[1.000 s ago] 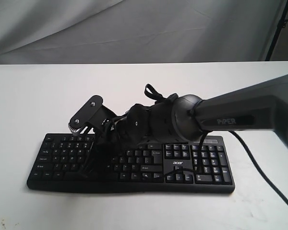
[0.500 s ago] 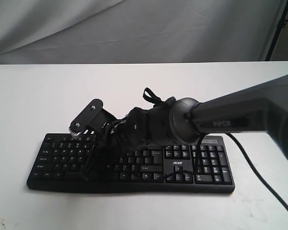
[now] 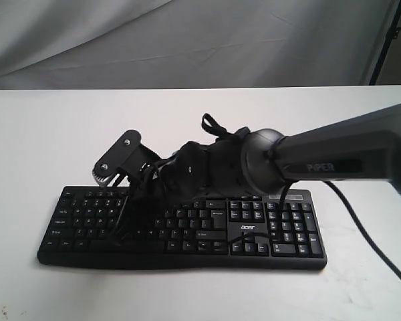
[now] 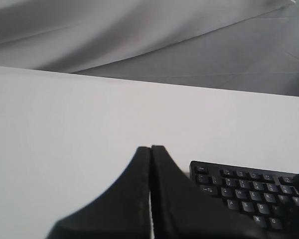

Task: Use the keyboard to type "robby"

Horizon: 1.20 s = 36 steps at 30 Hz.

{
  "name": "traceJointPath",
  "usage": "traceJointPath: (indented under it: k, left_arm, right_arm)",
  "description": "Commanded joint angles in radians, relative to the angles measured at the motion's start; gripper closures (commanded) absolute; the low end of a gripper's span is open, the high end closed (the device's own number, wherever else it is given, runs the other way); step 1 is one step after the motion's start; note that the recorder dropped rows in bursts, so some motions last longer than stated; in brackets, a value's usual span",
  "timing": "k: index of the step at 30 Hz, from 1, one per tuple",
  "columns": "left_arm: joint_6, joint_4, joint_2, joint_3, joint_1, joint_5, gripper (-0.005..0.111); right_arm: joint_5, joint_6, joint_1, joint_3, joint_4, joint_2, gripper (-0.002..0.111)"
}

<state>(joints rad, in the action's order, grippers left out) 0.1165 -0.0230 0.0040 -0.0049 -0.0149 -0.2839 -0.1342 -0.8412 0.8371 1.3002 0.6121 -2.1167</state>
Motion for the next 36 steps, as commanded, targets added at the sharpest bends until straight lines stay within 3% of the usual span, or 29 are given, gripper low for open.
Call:
traceJointPath:
  k: [1, 8, 15, 24, 36]
  left_arm:
    - [0.004, 0.009, -0.004, 0.005, 0.003, 0.002, 0.107]
    - [0.004, 0.009, -0.004, 0.005, 0.003, 0.002, 0.107]
    - [0.004, 0.009, -0.004, 0.005, 0.003, 0.002, 0.107]
    - [0.004, 0.009, -0.004, 0.005, 0.003, 0.002, 0.107]
    - [0.004, 0.009, -0.004, 0.005, 0.003, 0.002, 0.107]
  right_arm:
    - [-0.028, -0.002, -0.021, -0.005, -0.025, 0.053, 0.108]
    - [-0.010, -0.002, -0.049, -0.091, -0.027, 0.126, 0.108]
    - [0.076, 0.005, -0.088, -0.293, -0.017, 0.312, 0.108]
    - [0.372, 0.012, -0.119, -0.618, 0.099, 0.648, 0.108]
    - [0.472, 0.012, -0.119, -0.734, 0.267, 0.819, 0.108]
